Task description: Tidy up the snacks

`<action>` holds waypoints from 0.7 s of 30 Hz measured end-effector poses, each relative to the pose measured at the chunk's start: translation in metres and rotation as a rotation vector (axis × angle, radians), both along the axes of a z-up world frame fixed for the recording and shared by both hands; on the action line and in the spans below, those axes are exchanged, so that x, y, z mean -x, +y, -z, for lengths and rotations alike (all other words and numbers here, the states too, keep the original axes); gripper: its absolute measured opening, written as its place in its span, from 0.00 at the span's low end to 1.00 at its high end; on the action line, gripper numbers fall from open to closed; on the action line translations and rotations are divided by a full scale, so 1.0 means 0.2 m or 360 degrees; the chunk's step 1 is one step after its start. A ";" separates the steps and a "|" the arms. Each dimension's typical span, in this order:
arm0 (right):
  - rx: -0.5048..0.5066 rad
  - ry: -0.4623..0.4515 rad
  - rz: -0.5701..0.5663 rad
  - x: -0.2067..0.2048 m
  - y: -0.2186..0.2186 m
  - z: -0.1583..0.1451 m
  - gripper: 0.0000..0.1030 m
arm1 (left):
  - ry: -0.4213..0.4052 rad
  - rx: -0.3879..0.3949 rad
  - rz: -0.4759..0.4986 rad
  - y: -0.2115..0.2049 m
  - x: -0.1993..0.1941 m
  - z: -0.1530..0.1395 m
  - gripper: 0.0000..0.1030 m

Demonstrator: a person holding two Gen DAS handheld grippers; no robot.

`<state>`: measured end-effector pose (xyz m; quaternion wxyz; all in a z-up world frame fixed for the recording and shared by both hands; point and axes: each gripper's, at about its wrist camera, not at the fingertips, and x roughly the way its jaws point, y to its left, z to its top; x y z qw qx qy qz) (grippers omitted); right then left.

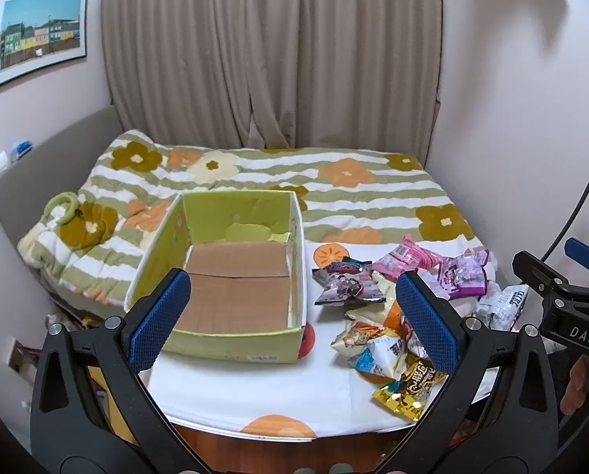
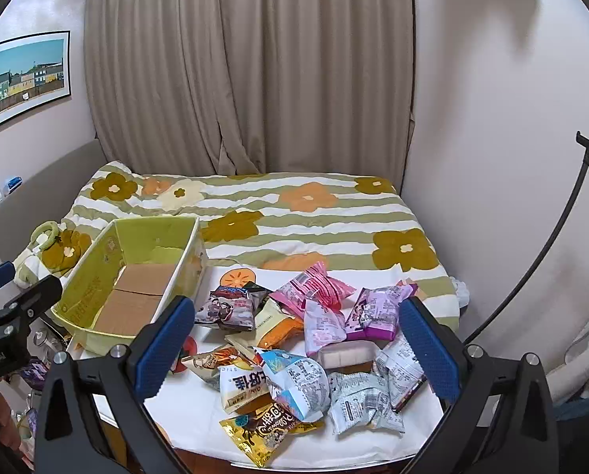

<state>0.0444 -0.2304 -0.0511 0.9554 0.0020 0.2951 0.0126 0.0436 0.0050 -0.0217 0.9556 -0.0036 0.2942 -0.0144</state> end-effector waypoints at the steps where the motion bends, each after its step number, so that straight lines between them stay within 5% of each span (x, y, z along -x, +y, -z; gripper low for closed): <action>1: -0.0003 0.0001 -0.0004 -0.01 0.00 0.01 1.00 | 0.0001 -0.0001 -0.0001 0.00 -0.01 0.00 1.00; 21: 0.0000 0.0002 -0.0018 -0.04 0.01 -0.03 1.00 | 0.0035 0.0020 -0.0005 -0.02 -0.07 0.02 1.00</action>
